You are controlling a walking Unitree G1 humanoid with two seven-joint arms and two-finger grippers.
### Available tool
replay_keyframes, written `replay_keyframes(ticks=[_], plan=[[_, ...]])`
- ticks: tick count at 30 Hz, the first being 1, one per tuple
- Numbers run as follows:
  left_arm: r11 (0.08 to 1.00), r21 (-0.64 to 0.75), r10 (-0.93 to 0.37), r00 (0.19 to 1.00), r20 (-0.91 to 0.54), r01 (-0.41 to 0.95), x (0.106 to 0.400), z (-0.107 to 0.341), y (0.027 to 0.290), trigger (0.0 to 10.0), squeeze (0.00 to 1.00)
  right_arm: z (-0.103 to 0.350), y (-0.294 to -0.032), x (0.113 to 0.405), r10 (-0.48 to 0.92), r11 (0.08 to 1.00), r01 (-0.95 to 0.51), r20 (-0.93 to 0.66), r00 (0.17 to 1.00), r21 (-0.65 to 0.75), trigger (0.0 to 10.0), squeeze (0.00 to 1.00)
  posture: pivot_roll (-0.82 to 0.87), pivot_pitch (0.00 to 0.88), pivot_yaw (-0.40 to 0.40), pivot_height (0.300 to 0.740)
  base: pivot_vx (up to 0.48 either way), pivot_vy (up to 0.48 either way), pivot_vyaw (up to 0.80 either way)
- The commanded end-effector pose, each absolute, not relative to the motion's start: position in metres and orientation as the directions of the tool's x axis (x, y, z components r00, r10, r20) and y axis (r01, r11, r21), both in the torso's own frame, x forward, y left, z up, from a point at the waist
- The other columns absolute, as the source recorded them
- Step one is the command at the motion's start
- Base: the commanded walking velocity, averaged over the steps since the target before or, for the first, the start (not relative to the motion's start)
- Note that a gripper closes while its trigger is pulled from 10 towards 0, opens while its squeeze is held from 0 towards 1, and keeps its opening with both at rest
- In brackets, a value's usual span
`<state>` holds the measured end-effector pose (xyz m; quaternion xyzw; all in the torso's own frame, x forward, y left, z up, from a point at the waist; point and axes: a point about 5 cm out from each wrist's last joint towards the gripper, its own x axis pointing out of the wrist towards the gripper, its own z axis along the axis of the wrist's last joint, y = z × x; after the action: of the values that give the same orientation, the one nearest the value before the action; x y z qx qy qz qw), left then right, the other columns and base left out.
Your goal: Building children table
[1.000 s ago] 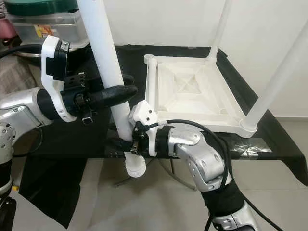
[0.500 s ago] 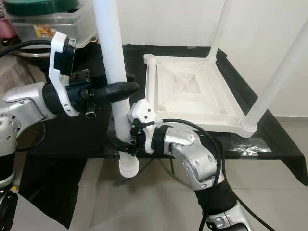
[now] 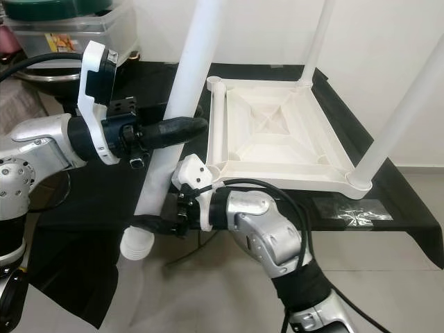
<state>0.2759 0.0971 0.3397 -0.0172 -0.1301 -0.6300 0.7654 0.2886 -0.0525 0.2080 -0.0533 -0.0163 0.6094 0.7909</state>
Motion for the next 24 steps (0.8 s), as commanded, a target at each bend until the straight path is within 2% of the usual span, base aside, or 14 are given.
replay_keyframes(ticks=[1,13,24], plan=[[0.131,0.167,-0.968,0.090,0.235,0.977,0.268,0.345,0.085,0.0,0.00,0.211,-0.045,0.290,0.967,0.252,-0.963,-0.023,0.255,-0.096,10.0,0.00,0.09,0.073,-0.021,0.740,0.000,0.000,0.00],[0.216,0.183,-0.941,0.155,0.300,0.959,0.276,0.357,0.097,0.0,0.00,0.206,-0.056,0.280,0.955,0.268,-0.963,0.134,0.266,0.003,10.0,0.00,0.09,0.080,-0.020,0.740,0.000,0.000,0.00],[0.216,0.192,-0.940,0.151,0.306,0.957,0.277,0.361,0.097,0.0,0.00,0.201,-0.055,0.276,0.951,0.250,-0.967,0.177,0.253,0.038,10.0,0.00,0.10,0.081,-0.016,0.740,0.000,0.000,0.00]])
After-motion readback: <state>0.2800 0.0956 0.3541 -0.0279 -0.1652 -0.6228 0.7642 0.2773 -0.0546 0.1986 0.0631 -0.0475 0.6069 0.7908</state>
